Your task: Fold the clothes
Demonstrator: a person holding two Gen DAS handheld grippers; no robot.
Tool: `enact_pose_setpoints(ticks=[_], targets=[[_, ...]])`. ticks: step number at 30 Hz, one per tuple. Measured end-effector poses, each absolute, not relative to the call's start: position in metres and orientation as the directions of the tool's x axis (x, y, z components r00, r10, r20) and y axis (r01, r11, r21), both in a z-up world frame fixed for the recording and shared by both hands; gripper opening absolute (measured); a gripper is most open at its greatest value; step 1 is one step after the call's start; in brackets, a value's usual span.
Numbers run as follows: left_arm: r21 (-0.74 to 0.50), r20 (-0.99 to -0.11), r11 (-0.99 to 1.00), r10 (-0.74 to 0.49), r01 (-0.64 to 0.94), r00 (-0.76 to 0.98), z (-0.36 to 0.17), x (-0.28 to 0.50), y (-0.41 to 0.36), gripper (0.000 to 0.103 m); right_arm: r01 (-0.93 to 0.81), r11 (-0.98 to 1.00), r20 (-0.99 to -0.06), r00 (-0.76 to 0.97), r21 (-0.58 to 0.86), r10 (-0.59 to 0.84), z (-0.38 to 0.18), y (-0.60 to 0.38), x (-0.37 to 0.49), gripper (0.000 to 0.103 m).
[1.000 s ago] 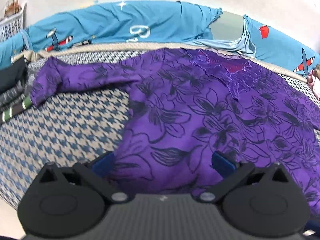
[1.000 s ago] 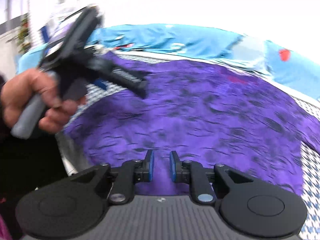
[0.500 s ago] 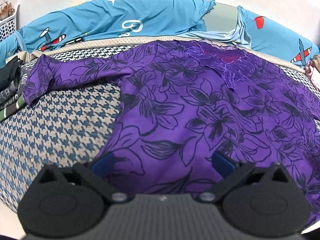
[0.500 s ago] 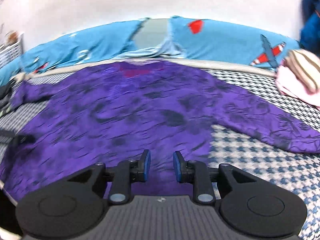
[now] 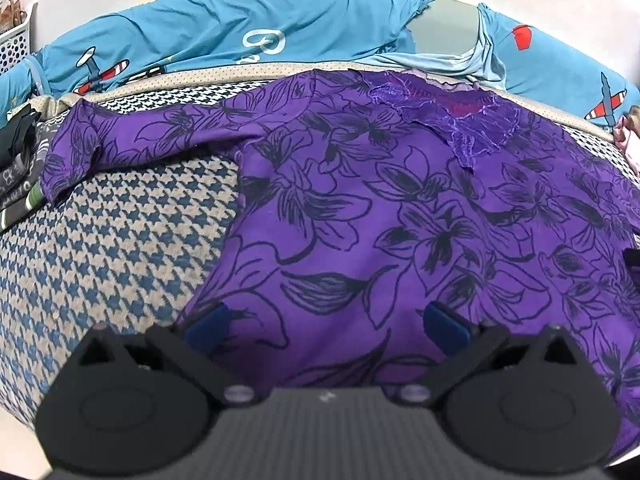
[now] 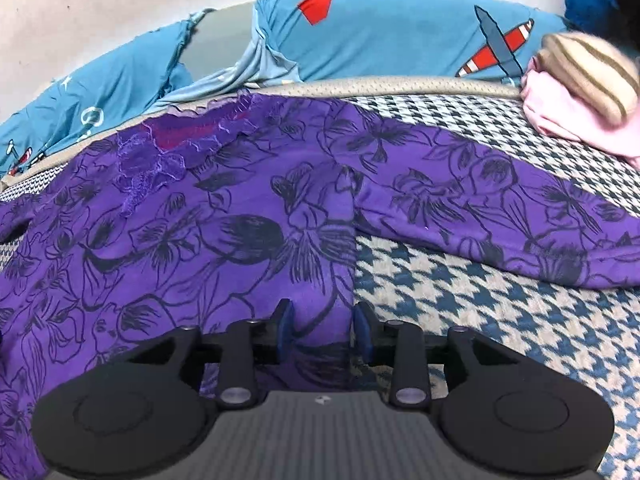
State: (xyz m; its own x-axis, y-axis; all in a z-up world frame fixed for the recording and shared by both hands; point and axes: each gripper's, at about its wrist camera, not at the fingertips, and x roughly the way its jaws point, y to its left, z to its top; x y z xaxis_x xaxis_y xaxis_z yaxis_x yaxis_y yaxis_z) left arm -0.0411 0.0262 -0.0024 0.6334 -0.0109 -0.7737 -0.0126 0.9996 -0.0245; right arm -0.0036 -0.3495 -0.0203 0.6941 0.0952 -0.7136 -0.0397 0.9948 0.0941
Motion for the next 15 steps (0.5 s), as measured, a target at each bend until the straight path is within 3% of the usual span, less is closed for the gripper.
enact_pose_setpoints(ticks=[2,5,15], targets=[[-0.023,-0.775,1.0,-0.01,-0.012,0.632,-0.003,-0.041,0.026,0.103,-0.063,0.995,-0.712,0.695,0.083,0.104,-0.021,-0.343,-0.004,0.012],[-0.019,-0.774,1.0,-0.009,-0.009,0.633,-0.004,-0.041,0.025,0.103,-0.065,0.997,-0.711,0.699,0.046,0.078,-0.022,-0.339,-0.004,0.006],[0.017,-0.792,0.999,-0.015,0.047,0.611,-0.011,-0.04,0.013,0.103,0.062,0.998,-0.713,0.701,0.033,-0.02,-0.018,-0.356,-0.004,0.004]])
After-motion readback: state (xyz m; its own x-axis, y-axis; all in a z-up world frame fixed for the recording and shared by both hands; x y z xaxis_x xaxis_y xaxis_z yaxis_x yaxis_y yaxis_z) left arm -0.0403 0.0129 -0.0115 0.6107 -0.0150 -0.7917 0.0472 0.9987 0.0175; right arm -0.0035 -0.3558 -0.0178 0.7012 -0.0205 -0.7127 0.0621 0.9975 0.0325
